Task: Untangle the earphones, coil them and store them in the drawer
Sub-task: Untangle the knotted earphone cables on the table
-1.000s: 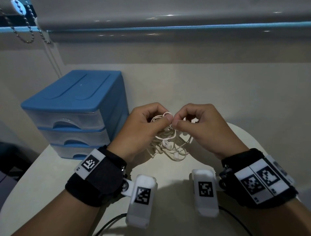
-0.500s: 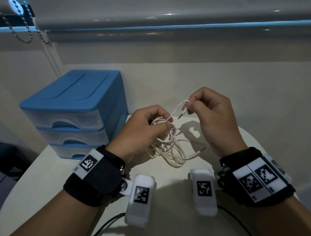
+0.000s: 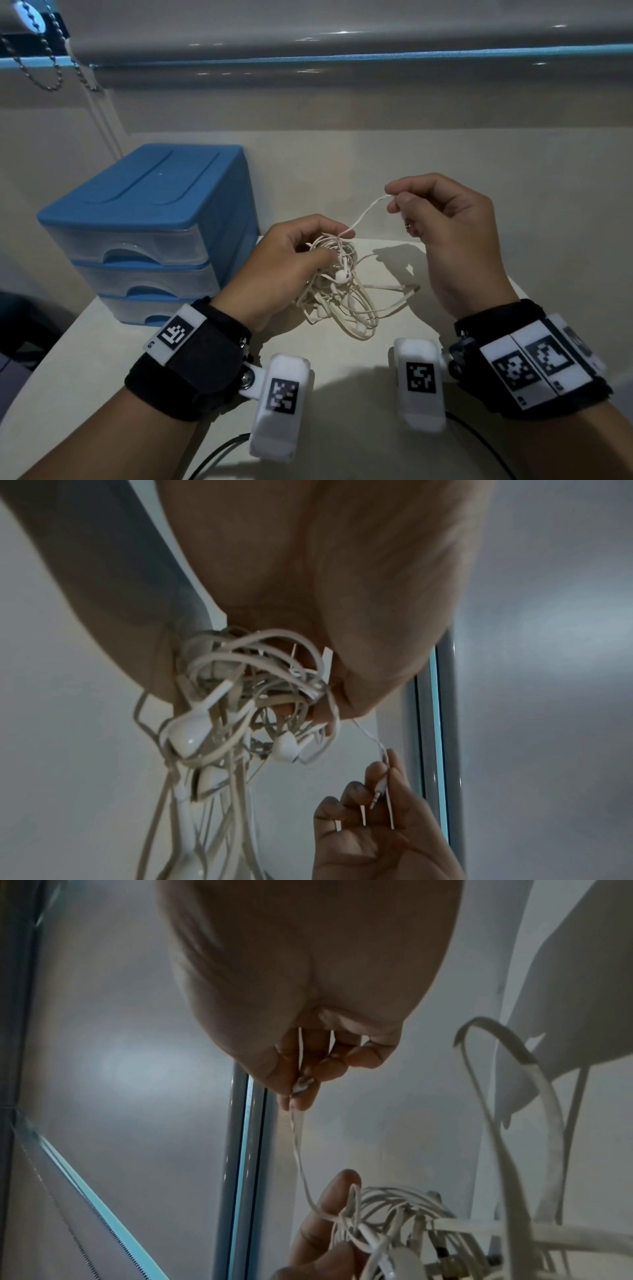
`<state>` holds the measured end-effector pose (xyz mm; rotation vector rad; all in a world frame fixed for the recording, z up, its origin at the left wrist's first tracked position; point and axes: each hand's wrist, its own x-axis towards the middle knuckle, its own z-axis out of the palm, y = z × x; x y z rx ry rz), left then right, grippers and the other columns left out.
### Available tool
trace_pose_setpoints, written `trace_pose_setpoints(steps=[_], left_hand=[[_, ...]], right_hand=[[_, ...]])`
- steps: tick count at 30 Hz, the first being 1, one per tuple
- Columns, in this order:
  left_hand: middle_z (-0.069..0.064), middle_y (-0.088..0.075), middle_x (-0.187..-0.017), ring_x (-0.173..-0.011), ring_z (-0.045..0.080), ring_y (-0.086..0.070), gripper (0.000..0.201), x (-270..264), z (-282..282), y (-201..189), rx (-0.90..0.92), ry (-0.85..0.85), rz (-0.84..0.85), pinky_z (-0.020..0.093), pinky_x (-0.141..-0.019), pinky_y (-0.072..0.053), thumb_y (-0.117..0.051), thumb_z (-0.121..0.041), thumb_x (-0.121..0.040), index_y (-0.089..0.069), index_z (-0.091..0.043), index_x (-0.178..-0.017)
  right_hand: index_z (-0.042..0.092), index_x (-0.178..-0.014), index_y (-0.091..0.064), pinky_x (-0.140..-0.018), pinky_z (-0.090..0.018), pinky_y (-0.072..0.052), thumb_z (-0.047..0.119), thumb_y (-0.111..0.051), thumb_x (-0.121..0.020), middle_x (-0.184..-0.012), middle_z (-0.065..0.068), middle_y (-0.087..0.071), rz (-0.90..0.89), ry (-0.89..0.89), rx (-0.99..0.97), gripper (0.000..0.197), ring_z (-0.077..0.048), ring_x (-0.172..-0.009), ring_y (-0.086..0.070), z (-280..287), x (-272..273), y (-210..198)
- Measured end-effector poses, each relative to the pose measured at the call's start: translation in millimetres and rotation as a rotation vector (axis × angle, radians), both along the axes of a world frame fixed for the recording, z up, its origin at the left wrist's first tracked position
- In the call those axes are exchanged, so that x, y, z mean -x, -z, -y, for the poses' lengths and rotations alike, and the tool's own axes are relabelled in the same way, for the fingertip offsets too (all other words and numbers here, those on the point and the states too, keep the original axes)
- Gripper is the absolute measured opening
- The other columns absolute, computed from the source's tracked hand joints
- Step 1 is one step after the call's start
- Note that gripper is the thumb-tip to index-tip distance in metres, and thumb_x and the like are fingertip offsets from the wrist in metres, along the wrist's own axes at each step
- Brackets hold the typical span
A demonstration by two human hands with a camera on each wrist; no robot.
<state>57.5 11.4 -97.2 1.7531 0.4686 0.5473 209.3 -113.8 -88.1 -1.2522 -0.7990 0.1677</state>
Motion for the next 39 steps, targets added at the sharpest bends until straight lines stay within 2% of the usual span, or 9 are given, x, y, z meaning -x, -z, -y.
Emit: trace_pose_setpoints(steps=[6, 11, 15, 18, 23, 28, 31, 35, 39], left_hand=[[0.016, -0.076, -0.099, -0.086, 0.028, -0.071, 0.026, -1, 1, 1, 0.029, 0.001, 0.031, 0.045, -0.085, -0.058, -0.065, 0.000, -0.094, -0.079, -0.021, -0.100], [0.022, -0.074, -0.099, -0.079, 0.023, -0.069, 0.019, 0, 2, -1, 0.070, 0.002, 0.073, 0.034, -0.074, -0.057, -0.068, -0.003, -0.093, -0.078, -0.015, -0.102], [0.023, -0.073, -0.099, -0.077, 0.022, -0.069, 0.019, 0, 2, -2, 0.136, 0.008, 0.117, 0.028, -0.069, -0.058, -0.067, -0.001, -0.093, -0.076, -0.008, -0.108], [0.017, -0.073, -0.096, -0.080, 0.024, -0.069, 0.018, -1, 0, 1, 0.174, 0.008, 0.150, 0.033, -0.072, -0.057, -0.067, -0.001, -0.093, -0.075, -0.008, -0.107], [0.017, -0.072, -0.097, -0.081, 0.023, -0.069, 0.024, -2, 1, 0, 0.176, 0.036, 0.173, 0.031, -0.072, -0.058, -0.074, -0.010, -0.085, -0.074, -0.006, -0.108], [0.014, -0.073, -0.096, -0.078, 0.019, -0.070, 0.019, -1, 0, 0, 0.230, 0.027, 0.212, 0.026, -0.069, -0.057, -0.060, 0.004, -0.096, -0.072, -0.003, -0.109], [0.016, -0.070, -0.100, -0.085, 0.027, -0.063, 0.021, -2, -3, 2, 0.204, 0.007, 0.216, 0.032, -0.076, -0.056, -0.060, 0.003, -0.096, -0.073, -0.008, -0.109], [0.013, -0.069, -0.098, -0.082, 0.024, -0.064, 0.023, -2, -3, 2, 0.227, 0.022, 0.231, 0.031, -0.072, -0.056, -0.057, 0.003, -0.097, -0.072, -0.009, -0.110], [0.014, -0.069, -0.097, -0.082, 0.025, -0.065, 0.023, -1, -3, 1, 0.244, 0.047, 0.217, 0.034, -0.074, -0.056, -0.058, 0.002, -0.096, -0.071, -0.008, -0.113]], right_hand=[[0.012, -0.109, -0.076, -0.070, -0.026, -0.044, 0.003, -0.057, -0.100, -0.092, -0.010, -0.077, 0.108, -0.333, 0.094, 0.023, -0.015, -0.076, -0.061, 1, 5, 2], [0.007, -0.090, -0.076, -0.061, -0.018, -0.044, -0.010, -0.062, -0.087, -0.079, -0.005, -0.074, 0.089, -0.215, 0.194, 0.023, -0.013, -0.064, -0.058, -1, -1, 4], [0.016, -0.078, -0.081, -0.059, -0.022, -0.040, -0.002, -0.067, -0.083, -0.065, -0.004, -0.068, 0.146, -0.240, 0.436, 0.023, -0.011, -0.058, -0.050, -1, 2, 9], [0.014, -0.081, -0.081, -0.054, -0.015, -0.040, 0.002, -0.071, -0.086, -0.057, 0.007, -0.065, 0.111, -0.229, 0.455, 0.016, -0.002, -0.051, -0.051, 0, 4, 9], [0.000, -0.081, -0.076, -0.056, -0.019, -0.047, 0.001, -0.077, -0.084, -0.078, -0.031, -0.068, 0.018, -0.278, 0.346, 0.004, -0.017, -0.060, -0.057, 0, 15, 6], [0.006, -0.069, -0.068, -0.057, -0.022, -0.035, 0.008, -0.069, -0.079, -0.057, 0.000, -0.055, 0.064, -0.217, 0.419, 0.010, -0.008, -0.054, -0.045, -3, 4, 8], [0.009, -0.065, -0.063, -0.053, -0.026, -0.029, 0.017, -0.062, -0.071, -0.059, -0.003, -0.043, -0.072, -0.319, 0.377, 0.010, -0.014, -0.055, -0.035, -2, 5, 8], [0.013, -0.076, -0.067, -0.054, -0.020, -0.035, 0.023, -0.071, -0.083, -0.067, -0.009, -0.048, -0.091, -0.497, 0.350, 0.013, -0.013, -0.059, -0.039, 2, 8, 7], [0.011, -0.084, -0.067, -0.055, -0.020, -0.035, 0.016, -0.069, -0.094, -0.070, -0.008, -0.048, -0.066, -0.456, 0.341, 0.012, -0.013, -0.060, -0.039, 1, 7, 8]])
